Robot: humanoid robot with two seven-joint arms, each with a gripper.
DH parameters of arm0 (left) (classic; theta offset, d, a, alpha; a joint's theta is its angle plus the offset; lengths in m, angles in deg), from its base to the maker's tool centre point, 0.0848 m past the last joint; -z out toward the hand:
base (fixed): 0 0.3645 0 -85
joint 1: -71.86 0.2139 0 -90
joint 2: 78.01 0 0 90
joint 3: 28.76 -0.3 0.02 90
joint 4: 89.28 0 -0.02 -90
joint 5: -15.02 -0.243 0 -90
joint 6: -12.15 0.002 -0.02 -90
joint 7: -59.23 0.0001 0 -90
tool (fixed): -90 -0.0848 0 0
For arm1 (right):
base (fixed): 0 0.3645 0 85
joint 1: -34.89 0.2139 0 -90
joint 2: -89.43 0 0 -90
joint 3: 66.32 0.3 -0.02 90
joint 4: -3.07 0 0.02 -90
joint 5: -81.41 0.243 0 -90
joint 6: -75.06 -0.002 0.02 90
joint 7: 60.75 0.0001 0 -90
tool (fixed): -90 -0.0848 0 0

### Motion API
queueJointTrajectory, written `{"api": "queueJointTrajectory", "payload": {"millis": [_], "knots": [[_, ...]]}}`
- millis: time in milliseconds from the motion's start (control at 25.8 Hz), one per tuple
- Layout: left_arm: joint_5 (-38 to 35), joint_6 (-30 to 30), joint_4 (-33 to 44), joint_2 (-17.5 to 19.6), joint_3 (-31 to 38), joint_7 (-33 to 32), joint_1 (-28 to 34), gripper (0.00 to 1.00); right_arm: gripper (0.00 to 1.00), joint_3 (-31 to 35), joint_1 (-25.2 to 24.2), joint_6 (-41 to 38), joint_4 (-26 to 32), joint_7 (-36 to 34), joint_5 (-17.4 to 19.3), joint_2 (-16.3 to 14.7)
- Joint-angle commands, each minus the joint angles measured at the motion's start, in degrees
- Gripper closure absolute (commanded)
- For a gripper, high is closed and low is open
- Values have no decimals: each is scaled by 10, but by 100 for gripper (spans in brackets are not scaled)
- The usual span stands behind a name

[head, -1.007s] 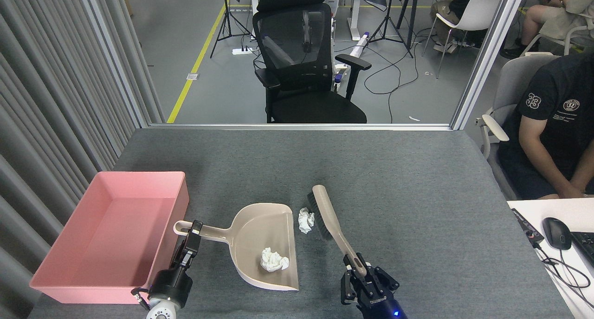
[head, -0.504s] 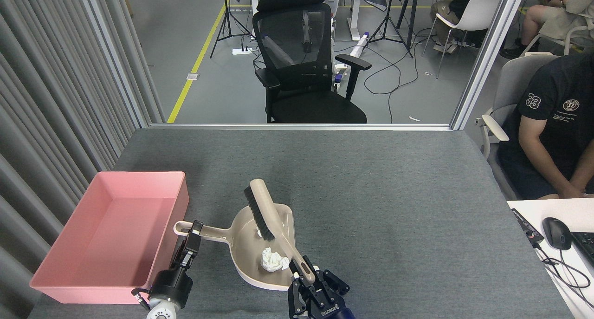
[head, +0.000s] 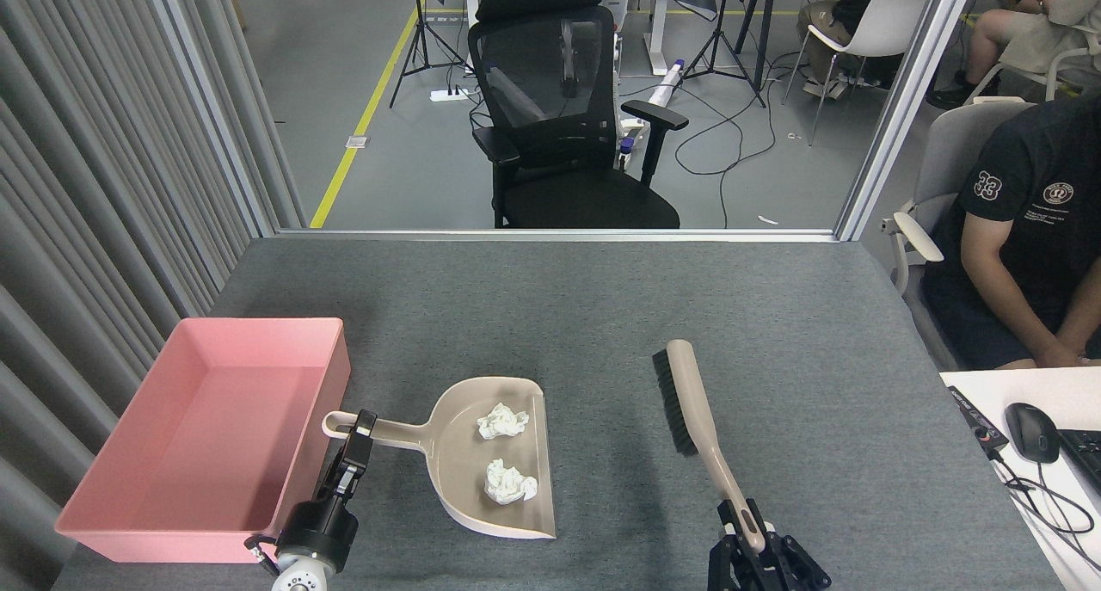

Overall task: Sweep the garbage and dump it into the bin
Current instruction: 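Set the brush down on the table and release it with the right gripper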

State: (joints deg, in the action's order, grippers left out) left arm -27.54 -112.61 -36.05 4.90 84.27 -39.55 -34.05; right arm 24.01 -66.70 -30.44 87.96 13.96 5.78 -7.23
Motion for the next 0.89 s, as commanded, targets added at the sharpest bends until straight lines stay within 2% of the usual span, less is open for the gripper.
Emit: {"api": "queueJointTrajectory", "payload": {"millis": [0, 155, 271, 387, 465, 542, 581, 620, 658, 852], "knots": [[5, 0, 0, 1, 0, -1, -1, 81, 93, 5, -18, 3, -2, 6, -8, -21], [15, 1, -1, 1, 0, -4, -2, 81, 93, 7, -20, 8, -9, 12, -18, -27], [33, 23, 1, 1, 0, -16, -1, 81, 89, 8, -20, 9, -8, 17, -16, -27], [61, 32, 3, 1, -2, -20, -1, 81, 72, 13, -21, 11, -8, 26, -15, -27], [74, 35, 4, 1, -3, -25, -2, 81, 50, 24, -21, 18, -7, 36, -15, -27], [78, 31, 10, 1, -3, -26, -2, 81, 42, 36, -21, 22, -6, 40, -13, -27], [79, 33, 18, 1, -3, -26, -2, 81, 32, 42, -20, 23, -6, 40, -11, -27], [80, 35, 20, 1, -3, -26, -2, 81, 11, 45, -19, 24, -6, 40, -10, -26], [81, 35, 21, 1, -3, -26, -2, 81, 1, 49, -18, 24, -7, 40, -9, -25], [120, 57, 29, 1, -3, -46, -1, 81, 1, 61, -12, 22, -2, 40, -8, -27]]}}
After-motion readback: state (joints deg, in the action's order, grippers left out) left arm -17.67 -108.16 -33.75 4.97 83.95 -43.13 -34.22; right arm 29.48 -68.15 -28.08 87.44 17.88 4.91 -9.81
